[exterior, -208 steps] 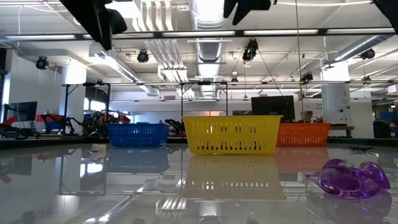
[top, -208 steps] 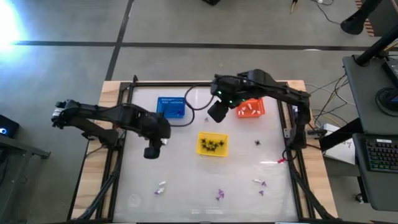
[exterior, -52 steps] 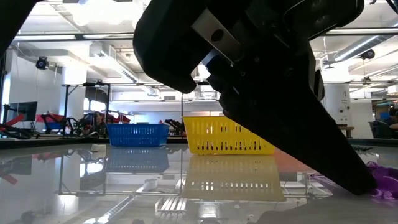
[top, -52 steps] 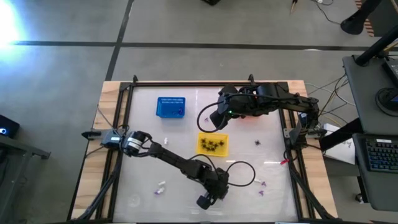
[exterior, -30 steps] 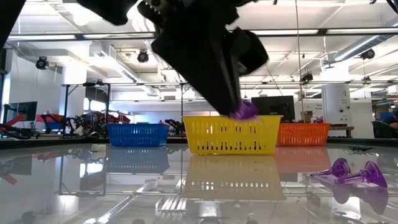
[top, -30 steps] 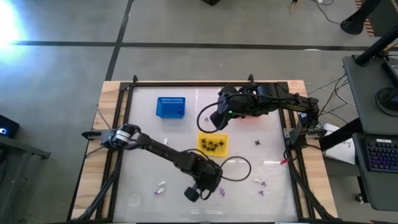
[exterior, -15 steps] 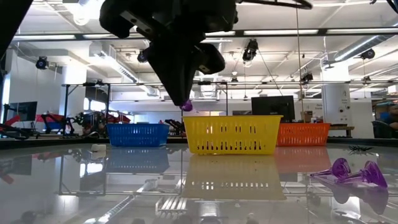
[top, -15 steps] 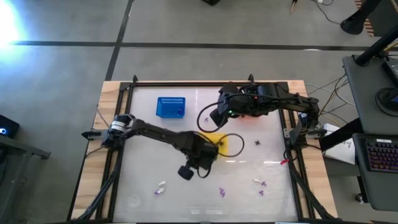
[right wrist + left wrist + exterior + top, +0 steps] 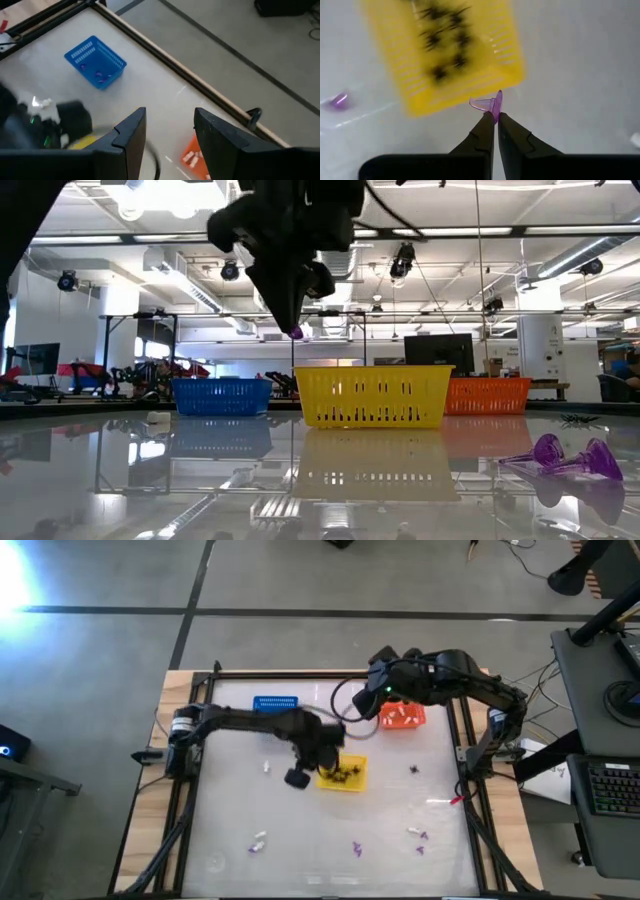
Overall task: Sort Halloween decoration
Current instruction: Put the purple witch hat toy into the blue bin
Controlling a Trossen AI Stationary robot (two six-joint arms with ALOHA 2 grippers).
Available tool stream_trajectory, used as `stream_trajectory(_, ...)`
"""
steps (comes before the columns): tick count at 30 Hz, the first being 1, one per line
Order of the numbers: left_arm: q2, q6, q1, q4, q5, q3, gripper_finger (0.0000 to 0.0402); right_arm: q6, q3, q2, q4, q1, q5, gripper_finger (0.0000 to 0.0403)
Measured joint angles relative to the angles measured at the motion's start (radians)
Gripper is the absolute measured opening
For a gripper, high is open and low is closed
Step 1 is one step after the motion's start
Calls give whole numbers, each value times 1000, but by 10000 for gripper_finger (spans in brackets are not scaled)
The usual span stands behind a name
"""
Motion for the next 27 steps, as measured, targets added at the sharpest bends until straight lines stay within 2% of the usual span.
stream_trajectory(17, -95, 112, 448, -112, -50, -1, 0, -138, 0, -42, 0, -34, -2, 160)
stream_trajectory(27, -96, 105, 564, -171, -47, -6, 0, -205, 0, -42, 0, -36, -1, 160)
